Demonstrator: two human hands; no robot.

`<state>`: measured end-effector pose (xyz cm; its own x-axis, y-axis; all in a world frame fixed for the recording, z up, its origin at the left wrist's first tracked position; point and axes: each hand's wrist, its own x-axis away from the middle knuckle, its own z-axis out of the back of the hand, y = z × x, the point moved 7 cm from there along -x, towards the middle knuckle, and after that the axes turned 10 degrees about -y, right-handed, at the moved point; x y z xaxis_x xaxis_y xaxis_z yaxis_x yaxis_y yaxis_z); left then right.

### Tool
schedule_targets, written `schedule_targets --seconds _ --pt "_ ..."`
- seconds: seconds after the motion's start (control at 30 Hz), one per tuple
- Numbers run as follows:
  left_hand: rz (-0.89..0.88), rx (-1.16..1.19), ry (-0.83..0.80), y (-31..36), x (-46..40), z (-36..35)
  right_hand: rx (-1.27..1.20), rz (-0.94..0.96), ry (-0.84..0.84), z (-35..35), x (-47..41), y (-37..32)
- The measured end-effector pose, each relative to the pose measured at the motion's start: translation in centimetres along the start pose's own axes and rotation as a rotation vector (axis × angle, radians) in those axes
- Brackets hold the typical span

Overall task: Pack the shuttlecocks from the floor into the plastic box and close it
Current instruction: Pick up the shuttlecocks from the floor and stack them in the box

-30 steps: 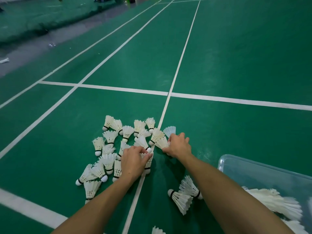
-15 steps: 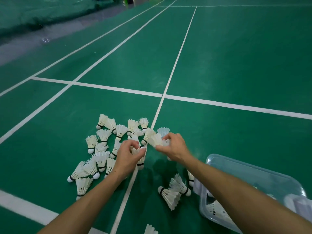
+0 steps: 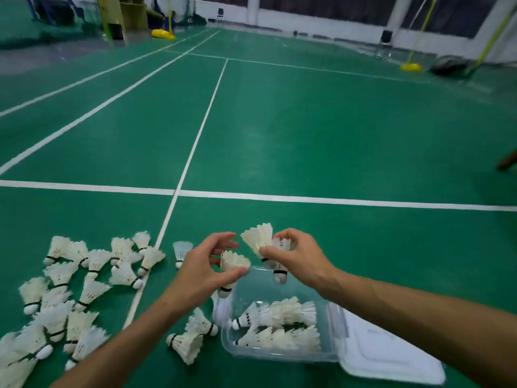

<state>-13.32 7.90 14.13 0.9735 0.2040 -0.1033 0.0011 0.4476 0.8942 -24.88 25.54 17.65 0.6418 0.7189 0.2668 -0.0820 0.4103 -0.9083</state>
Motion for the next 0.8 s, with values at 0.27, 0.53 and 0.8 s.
schedule_targets --seconds 0.27,0.53,0.8 --pt "-0.042 -0.089 -0.212 2.0 -2.2 -5.7 0.008 -0.049 0.054 2.9 2.6 5.4" --pt "0.022 -0.163 -0.272 -2.1 -3.2 -6.5 0.178 0.115 -0.039 1.4 -1.1 9.7" --pt "-0.011 -0.300 -0.303 -3.4 -4.4 -8.9 0.041 0.067 -0.007 2.9 -1.1 14.0"
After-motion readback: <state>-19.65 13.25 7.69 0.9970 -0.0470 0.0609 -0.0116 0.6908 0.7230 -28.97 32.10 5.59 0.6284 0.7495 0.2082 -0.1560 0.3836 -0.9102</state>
